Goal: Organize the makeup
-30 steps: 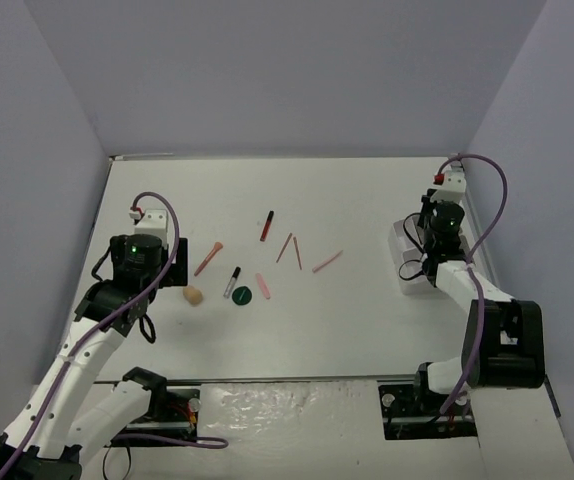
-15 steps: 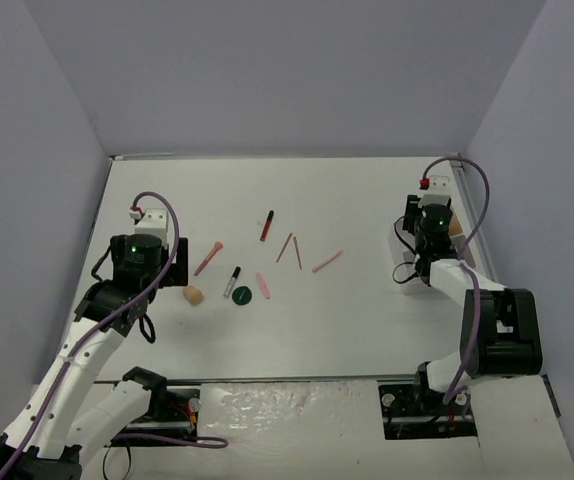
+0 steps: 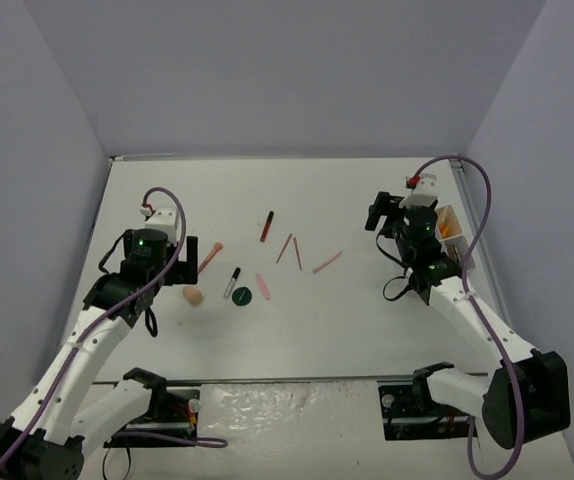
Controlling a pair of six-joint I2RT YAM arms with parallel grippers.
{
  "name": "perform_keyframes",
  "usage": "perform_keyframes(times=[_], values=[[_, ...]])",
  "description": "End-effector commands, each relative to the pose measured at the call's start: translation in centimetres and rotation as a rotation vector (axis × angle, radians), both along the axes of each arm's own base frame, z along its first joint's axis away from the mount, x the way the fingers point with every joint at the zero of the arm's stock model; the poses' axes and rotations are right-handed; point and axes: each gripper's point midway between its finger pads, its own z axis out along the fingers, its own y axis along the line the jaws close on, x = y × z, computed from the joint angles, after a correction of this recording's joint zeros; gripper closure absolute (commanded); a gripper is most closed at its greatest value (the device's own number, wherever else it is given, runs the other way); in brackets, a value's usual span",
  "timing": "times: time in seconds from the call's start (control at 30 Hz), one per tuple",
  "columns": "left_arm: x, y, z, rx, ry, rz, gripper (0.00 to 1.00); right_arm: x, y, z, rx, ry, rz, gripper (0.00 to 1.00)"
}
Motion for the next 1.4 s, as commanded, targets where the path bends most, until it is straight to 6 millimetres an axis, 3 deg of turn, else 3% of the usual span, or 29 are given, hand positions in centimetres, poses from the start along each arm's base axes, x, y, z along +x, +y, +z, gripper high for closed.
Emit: perform_keyframes(times=[0.0, 0.03, 0.2, 0.47, 0.63, 0.73, 0.93, 1.37], values=[[4.0, -4.3, 1.6, -0.152, -0.009, -0.086, 0.03, -2.9, 1.0, 2.9, 0.147, -0.06, 0.041, 0.16], [4.7, -4.9, 1.2, -0.158, 0.018, -0.093, 0.03, -3.5, 1.0, 2.7, 0.16, -0.06, 0.051, 0.12], [8.7, -8.4, 2.4, -0.255, 0.009, -0.131, 0.03, -6.0, 1.0, 4.5, 0.172, -0.119, 0.094, 0.03], [15.0, -14.3, -1.8, -0.236, 0.1, -0.136, 0.03, -7.7, 1.4, 3.1, 0.175, -0.116, 0.145, 0.0], [17.4, -18.1, -3.4, -0.221, 0.119, -0.197, 0.08, -8.1, 2.2, 1.5, 0.205, -0.084, 0.179, 0.0], [18.8, -18.9, -5.8, -0.201, 0.16, -0.193, 0.11, -8.4, 2.6, 1.3, 0.221, -0.084, 0.2, 0.0], [20.2, -20.0, -8.4, -0.182, 0.203, -0.202, 0.21, -8.6, 2.5, 0.6, 0.215, -0.073, 0.203, 0.0], [21.1, -19.8, -11.1, -0.085, 0.251, -0.206, 0.51, -9.1, 2.8, -0.3, 0.226, -0.052, 0.22, 0.0]])
